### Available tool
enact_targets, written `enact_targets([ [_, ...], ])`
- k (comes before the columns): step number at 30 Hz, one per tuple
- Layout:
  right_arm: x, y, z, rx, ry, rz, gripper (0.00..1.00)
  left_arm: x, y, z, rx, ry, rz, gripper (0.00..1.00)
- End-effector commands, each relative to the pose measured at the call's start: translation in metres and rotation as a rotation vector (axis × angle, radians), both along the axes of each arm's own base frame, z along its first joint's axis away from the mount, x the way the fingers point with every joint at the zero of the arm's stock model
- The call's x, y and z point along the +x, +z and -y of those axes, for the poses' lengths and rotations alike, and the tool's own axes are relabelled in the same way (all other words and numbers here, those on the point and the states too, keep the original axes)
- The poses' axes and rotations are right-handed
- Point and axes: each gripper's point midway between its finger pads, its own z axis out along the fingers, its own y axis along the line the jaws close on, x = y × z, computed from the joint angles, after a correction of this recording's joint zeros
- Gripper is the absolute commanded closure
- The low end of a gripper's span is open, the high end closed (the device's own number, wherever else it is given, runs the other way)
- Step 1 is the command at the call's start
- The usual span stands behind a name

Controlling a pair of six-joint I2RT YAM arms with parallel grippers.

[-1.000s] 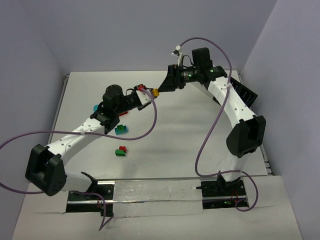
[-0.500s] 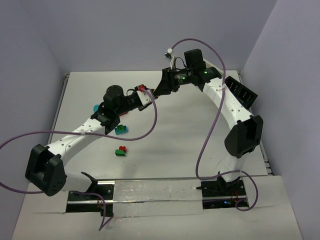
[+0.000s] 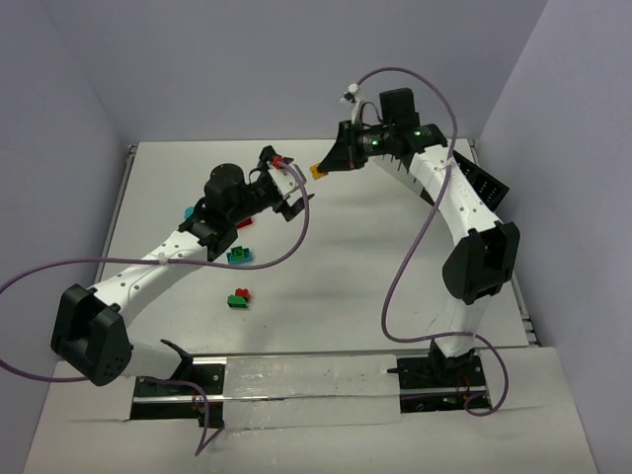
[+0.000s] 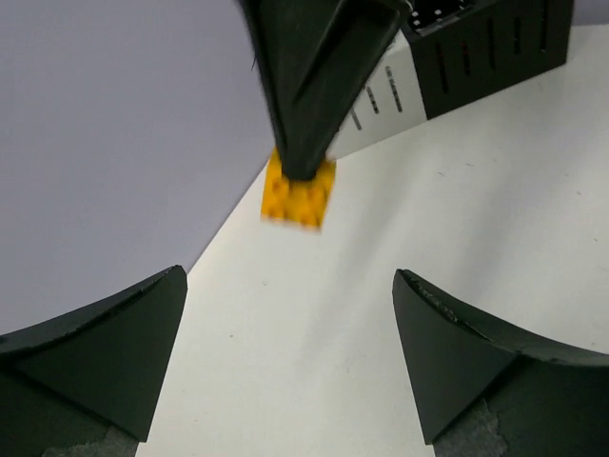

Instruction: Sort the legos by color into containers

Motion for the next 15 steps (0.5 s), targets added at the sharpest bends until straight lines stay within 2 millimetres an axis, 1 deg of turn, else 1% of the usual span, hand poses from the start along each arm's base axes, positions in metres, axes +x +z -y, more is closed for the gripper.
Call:
enact_targets([
  [1, 0.072, 0.03, 0.074, -0.023, -0.247, 0.137, 1.0, 0.017, 0.023, -0.019, -0.072, 0.113, -0.039, 0.01],
  [2, 0.079, 0.029, 0.081, -0.029, -0.268, 0.14, 1.0, 0.017, 0.02, -0.021, -0.078, 0.121, -0.064, 0.01],
  [3, 0.092, 0.036, 0.093, -0.046, -0.319, 0.185, 1.0, 0.019, 0.018, -0.023, -0.085, 0.132, -0.087, 0.01],
  [4, 0.114, 0.04, 0.115, -0.071, -0.406, 0.232, 1.0, 0.024, 0.02, -0.029, -0.105, 0.163, -0.122, 0.01],
  [6, 0.137, 0.041, 0.142, -0.092, -0.497, 0.276, 1.0, 0.03, 0.017, -0.035, -0.115, 0.195, -0.169, 0.01],
  [7, 0.155, 0.04, 0.163, -0.121, -0.584, 0.308, 1.0, 0.034, 0.014, -0.038, -0.112, 0.215, -0.204, 0.01],
  [8, 0.162, 0.036, 0.17, -0.132, -0.611, 0.312, 1.0, 0.038, 0.01, -0.039, -0.112, 0.228, -0.225, 0.01],
  [9, 0.175, 0.031, 0.186, -0.149, -0.655, 0.333, 1.0, 0.045, 0.006, -0.043, -0.125, 0.265, -0.257, 0.01],
  [10, 0.191, 0.027, 0.208, -0.17, -0.716, 0.363, 1.0, 0.054, 0.004, -0.047, -0.142, 0.316, -0.296, 0.01],
  [11, 0.199, 0.022, 0.216, -0.188, -0.741, 0.373, 1.0, 0.064, 0.006, -0.054, -0.168, 0.373, -0.327, 0.01],
  [12, 0.208, 0.015, 0.224, -0.204, -0.763, 0.379, 1.0, 0.073, 0.004, -0.061, -0.191, 0.424, -0.366, 0.01],
  [13, 0.217, 0.008, 0.231, -0.213, -0.777, 0.379, 1.0, 0.081, -0.007, -0.07, -0.207, 0.459, -0.428, 0.01],
  [14, 0.219, 0.006, 0.233, -0.219, -0.782, 0.382, 1.0, 0.086, -0.008, -0.074, -0.241, 0.479, -0.479, 0.01],
  [15, 0.23, -0.005, 0.238, -0.226, -0.786, 0.378, 1.0, 0.093, -0.012, -0.081, -0.251, 0.497, -0.521, 0.01],
])
